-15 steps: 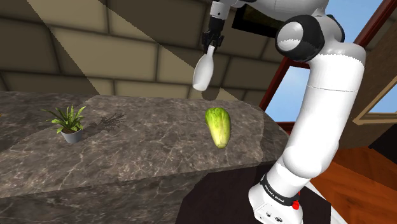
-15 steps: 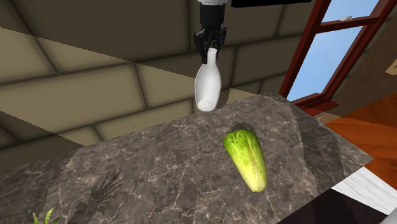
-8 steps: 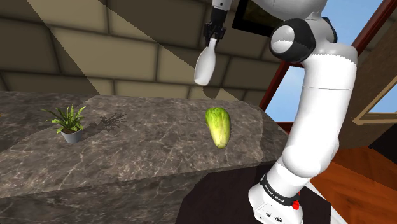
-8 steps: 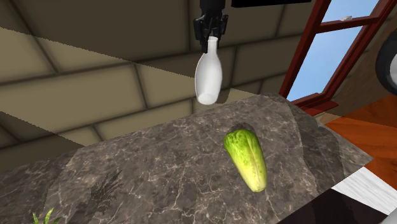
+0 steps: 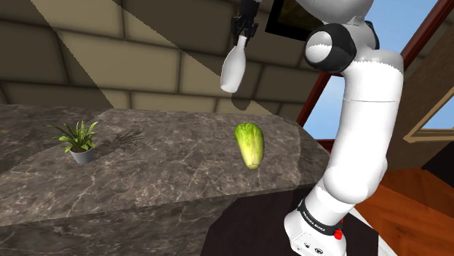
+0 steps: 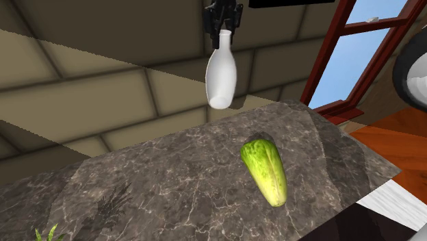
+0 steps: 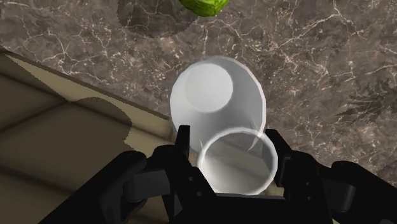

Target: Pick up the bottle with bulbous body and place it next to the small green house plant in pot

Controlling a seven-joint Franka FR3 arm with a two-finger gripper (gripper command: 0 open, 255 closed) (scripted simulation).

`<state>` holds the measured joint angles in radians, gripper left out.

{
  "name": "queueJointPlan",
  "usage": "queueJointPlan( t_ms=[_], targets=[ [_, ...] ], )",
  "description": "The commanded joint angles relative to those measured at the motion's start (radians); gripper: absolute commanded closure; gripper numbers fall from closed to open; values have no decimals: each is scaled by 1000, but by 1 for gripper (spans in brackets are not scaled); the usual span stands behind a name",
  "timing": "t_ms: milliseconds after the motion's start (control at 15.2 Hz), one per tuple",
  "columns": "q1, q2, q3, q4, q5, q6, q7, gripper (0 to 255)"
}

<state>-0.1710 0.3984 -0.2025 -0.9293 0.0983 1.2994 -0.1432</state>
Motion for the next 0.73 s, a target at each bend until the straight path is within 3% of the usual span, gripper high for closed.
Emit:
queueJointPlan(
  t_ms=[0, 660],
  targets=[
    [47, -75, 9, -118, -17, 46, 43, 255],
    [214, -226, 91, -329, -57, 115, 273, 255]
  ],
)
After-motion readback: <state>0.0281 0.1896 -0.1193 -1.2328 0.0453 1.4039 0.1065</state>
